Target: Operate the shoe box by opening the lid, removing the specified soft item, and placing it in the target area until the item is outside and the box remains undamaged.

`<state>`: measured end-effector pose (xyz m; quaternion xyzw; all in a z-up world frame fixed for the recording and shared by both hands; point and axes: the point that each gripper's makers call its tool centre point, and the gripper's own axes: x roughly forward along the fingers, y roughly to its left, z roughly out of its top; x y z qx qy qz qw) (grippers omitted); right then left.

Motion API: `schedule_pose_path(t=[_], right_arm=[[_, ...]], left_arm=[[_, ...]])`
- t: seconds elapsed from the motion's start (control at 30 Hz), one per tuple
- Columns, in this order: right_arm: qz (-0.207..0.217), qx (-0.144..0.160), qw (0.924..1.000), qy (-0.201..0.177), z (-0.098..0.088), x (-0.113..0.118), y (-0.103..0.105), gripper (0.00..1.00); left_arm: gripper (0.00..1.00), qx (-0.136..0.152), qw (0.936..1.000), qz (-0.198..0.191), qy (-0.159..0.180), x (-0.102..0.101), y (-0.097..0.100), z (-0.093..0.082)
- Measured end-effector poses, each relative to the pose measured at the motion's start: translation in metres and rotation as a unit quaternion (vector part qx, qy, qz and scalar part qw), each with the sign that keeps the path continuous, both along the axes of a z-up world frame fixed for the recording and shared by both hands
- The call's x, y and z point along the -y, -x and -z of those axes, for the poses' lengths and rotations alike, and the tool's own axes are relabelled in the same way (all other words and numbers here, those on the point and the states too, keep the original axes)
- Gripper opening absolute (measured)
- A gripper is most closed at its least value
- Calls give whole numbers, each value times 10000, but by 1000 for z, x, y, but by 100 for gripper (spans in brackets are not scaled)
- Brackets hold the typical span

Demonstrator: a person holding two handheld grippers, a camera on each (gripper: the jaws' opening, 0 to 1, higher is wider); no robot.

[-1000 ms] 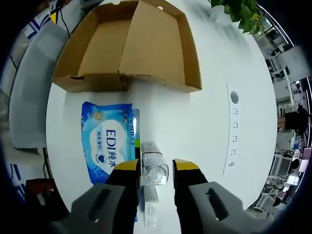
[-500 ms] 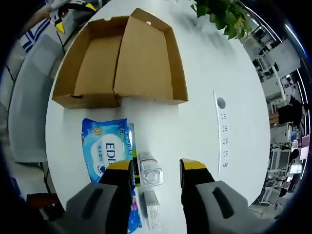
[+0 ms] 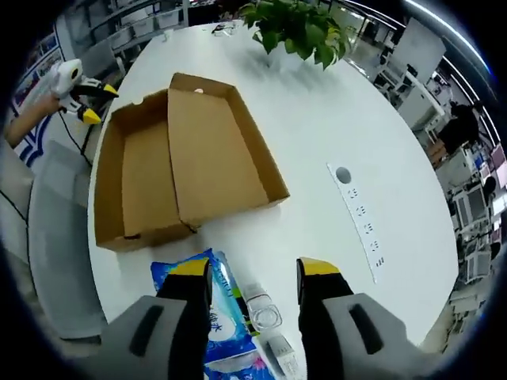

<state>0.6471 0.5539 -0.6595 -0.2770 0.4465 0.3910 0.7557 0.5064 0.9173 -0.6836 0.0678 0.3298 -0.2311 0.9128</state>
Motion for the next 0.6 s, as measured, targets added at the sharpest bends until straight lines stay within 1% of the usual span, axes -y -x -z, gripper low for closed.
schedule_pose_path(t=[0.1, 0.2, 0.27, 0.4, 0.47, 0.57, 0.6], right_arm=[[398, 121, 9991, -68, -1, 0, -11, 40], [667, 97, 9975, -225, 0, -3, -15, 40], [812, 124, 9962, -291, 1, -6, -16, 40], [1154, 248, 9926, -301, 6, -7, -25, 38], [1300, 245, 9906, -343, 9, -9, -29, 38], [1653, 94, 9846, -556, 16, -16, -30, 38], [1743, 56, 9830, -569, 17, -16, -30, 37]], left_arm=[[43, -3, 9998, -183, 13, -7, -2, 0], [38, -77, 9993, -346, 118, -11, -3, 1], [37, -147, 9991, -374, 113, -13, -2, 4], [33, -232, 9988, -413, 133, -11, -2, 9], [31, -269, 9986, -448, 129, -10, -4, 12], [28, -320, 9981, -510, 164, -8, -7, 16], [26, -352, 9979, -526, 168, -8, -8, 18]])
